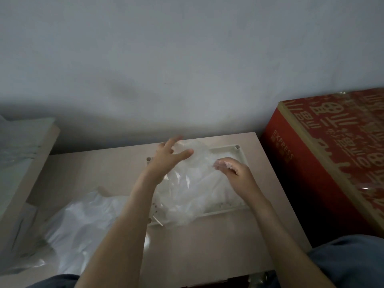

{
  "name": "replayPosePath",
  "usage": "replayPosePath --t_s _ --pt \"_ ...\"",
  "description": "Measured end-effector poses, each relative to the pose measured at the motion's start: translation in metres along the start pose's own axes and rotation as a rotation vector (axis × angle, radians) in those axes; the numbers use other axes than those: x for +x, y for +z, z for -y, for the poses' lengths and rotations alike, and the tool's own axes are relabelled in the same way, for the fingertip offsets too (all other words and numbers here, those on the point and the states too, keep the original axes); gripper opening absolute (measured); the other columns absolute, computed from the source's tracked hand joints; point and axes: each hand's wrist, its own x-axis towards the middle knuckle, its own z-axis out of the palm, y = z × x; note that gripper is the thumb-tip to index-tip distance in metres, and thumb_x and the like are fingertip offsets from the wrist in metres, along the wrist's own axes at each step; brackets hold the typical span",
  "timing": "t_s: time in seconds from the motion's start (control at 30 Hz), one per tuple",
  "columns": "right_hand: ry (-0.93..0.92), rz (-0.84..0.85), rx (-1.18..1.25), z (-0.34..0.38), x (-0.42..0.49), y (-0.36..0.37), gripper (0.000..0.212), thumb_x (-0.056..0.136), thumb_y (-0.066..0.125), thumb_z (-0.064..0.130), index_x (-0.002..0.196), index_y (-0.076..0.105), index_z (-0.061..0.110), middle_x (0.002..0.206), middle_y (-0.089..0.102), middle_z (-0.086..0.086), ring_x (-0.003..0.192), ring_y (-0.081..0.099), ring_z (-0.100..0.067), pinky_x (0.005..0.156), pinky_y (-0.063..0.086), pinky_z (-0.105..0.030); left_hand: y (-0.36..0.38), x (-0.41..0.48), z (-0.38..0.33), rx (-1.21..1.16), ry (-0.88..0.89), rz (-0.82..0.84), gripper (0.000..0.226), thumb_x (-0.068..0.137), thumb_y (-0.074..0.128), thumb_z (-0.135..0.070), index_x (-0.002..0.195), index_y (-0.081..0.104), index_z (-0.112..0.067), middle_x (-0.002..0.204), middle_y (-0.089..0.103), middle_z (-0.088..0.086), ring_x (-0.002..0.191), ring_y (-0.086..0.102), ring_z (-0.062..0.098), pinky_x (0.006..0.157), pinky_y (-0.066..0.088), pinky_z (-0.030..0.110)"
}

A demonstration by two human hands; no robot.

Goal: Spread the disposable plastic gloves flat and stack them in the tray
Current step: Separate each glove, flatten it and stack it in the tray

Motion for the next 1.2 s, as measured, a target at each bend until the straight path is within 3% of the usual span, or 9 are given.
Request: replayPosePath --t_s 0.1,0.4,0.6,0.73,0.8,0.9,0.97,1.07,1.2 --pt "0.041 -0.017 -0.01 -0.003 -0.001 -0.004 0.014 0.095 0.054 0.002 0.095 0.067 0.006 0.09 0.068 0.008 0.081 0.063 0.01 0.076 0.043 -0.005 -0.003 0.012 0.001 -0.091 0.005 0.102 0.01 0.088 0.065 -0.023 0.094 0.067 -0.015 0.094 0.064 -0.004 0.09 0.058 0.006 0.081 0.039 0.017" --pt "0.195 -0.226 -0.108 -0.023 0.006 -0.013 0.016 0.088 0.062 0.004 0.087 0.067 0.018 0.083 0.067 0.012 0.079 0.062 -0.004 0.076 0.046 -0.011 -0.005 0.031 0.005 0.026 0.013 -0.206 0.028 0.084 0.07 -0.032 0.067 0.057 -0.013 0.058 0.056 -0.004 0.055 0.05 0.013 0.064 0.043 0.028" --pt "0.258 -0.244 -0.278 -0.027 0.007 -0.01 0.004 0.089 0.058 0.015 0.085 0.059 0.016 0.075 0.057 0.005 0.075 0.052 -0.014 0.062 0.04 -0.017 0.008 0.011 -0.011 0.214 0.156 -0.538 0.02 0.092 0.057 -0.03 0.091 0.059 -0.01 0.078 0.06 -0.002 0.077 0.056 0.02 0.071 0.043 0.032" --pt "0.257 -0.253 -0.411 -0.025 0.009 -0.009 0.046 0.088 0.057 0.013 0.133 0.048 0.011 0.095 0.059 -0.003 0.089 0.054 -0.018 0.077 0.039 -0.024 0.045 -0.011 0.007 0.651 0.441 -0.122 0.037 0.094 0.051 -0.038 0.124 0.056 -0.017 0.122 0.06 0.004 0.112 0.056 0.022 0.098 0.04 0.035" --pt "0.153 -0.289 -0.531 -0.025 0.009 -0.008 0.057 0.085 0.059 0.01 0.14 0.042 0.01 0.116 0.059 -0.008 0.106 0.053 -0.025 0.091 0.041 -0.031 0.055 -0.017 0.028 0.97 0.382 0.092 0.058 0.095 0.037 -0.054 0.146 0.032 -0.026 0.154 0.03 0.003 0.141 0.028 0.02 0.116 0.017 0.038" --pt "-0.1 -0.324 -0.887 -0.022 0.009 -0.001 0.057 0.081 0.052 0.02 0.136 0.045 0.005 0.135 0.051 -0.016 0.123 0.047 -0.037 0.102 0.038 -0.043 0.061 -0.022 0.055 1.125 0.251 0.225 0.07 0.092 0.022 -0.065 0.152 0.004 -0.033 0.161 -0.004 0.005 0.148 -0.005 0.02 0.118 -0.003 0.047" --pt "-0.169 -0.045 -1.039 -0.018 0.006 0.009 0.061 0.088 0.044 0.032 0.146 0.035 0.015 0.15 0.036 -0.014 0.139 0.031 -0.034 0.112 0.028 -0.048 0.063 -0.022 0.064 1.151 0.221 0.241 0.073 0.09 0.017 -0.07 0.151 -0.003 -0.036 0.16 -0.011 0.004 0.147 -0.012 0.021 0.116 -0.008 0.05" --pt "0.09 0.415 -1.104 -0.03 -0.004 0.019 0.064 0.098 0.029 0.051 0.152 -0.002 0.035 0.161 -0.011 0.002 0.146 -0.016 -0.021 0.116 -0.009 -0.043 0.061 -0.019 0.071 1.204 0.231 0.235 0.084 0.075 -0.002 -0.078 0.149 -0.011 -0.038 0.159 -0.015 0.003 0.146 -0.015 0.02 0.115 -0.011 0.052" --pt "0.137 0.401 -1.114 -0.034 -0.008 0.019 0.065 0.097 0.022 0.057 0.15 -0.009 0.037 0.159 -0.02 0.002 0.144 -0.024 -0.02 0.115 -0.015 -0.045 0.059 -0.02 0.075 1.176 0.252 0.206 0.094 0.067 -0.017 -0.081 0.148 -0.015 -0.034 0.159 -0.016 0.002 0.146 -0.016 0.019 0.115 -0.012 0.051"
